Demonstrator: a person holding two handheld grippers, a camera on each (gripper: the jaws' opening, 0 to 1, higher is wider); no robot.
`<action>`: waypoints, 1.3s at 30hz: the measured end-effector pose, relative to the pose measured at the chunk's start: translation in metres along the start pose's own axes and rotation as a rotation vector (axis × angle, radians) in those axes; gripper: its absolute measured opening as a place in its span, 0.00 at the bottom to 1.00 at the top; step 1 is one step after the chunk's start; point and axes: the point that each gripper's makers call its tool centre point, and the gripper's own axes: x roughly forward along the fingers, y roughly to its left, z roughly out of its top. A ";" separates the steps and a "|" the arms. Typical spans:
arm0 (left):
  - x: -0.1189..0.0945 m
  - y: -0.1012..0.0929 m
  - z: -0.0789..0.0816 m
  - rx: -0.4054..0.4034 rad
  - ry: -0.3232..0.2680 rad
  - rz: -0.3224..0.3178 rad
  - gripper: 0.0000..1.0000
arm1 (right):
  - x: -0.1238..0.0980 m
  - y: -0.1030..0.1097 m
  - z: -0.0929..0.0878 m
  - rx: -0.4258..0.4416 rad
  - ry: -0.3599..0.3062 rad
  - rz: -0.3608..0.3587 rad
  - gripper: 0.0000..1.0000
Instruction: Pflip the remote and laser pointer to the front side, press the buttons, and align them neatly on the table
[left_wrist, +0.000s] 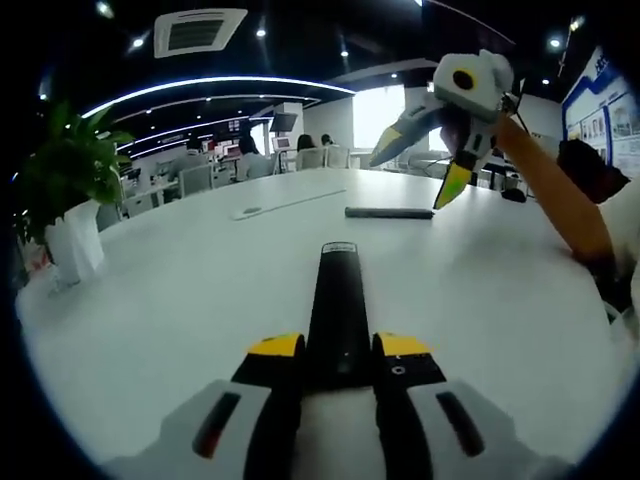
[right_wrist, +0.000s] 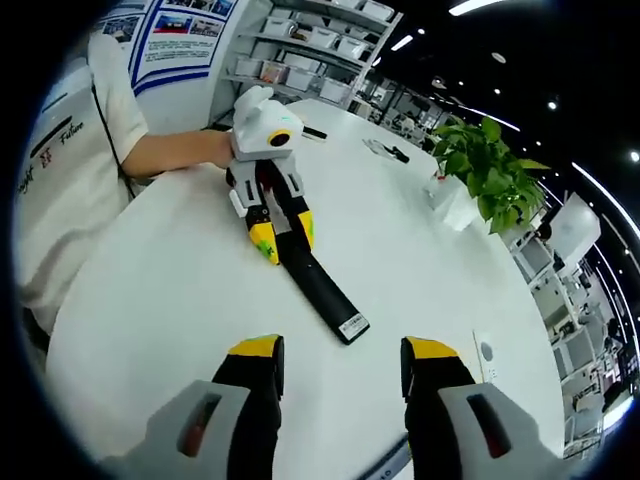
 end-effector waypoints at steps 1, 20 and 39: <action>0.000 0.000 0.001 0.007 -0.001 0.004 0.29 | 0.001 0.000 0.000 0.005 -0.004 0.003 0.49; 0.004 0.001 0.001 -0.009 -0.031 -0.001 0.30 | 0.020 0.008 0.002 0.037 -0.029 0.040 0.45; -0.004 -0.005 -0.003 -0.020 -0.031 -0.083 0.29 | 0.044 0.014 -0.014 -0.017 0.088 0.037 0.42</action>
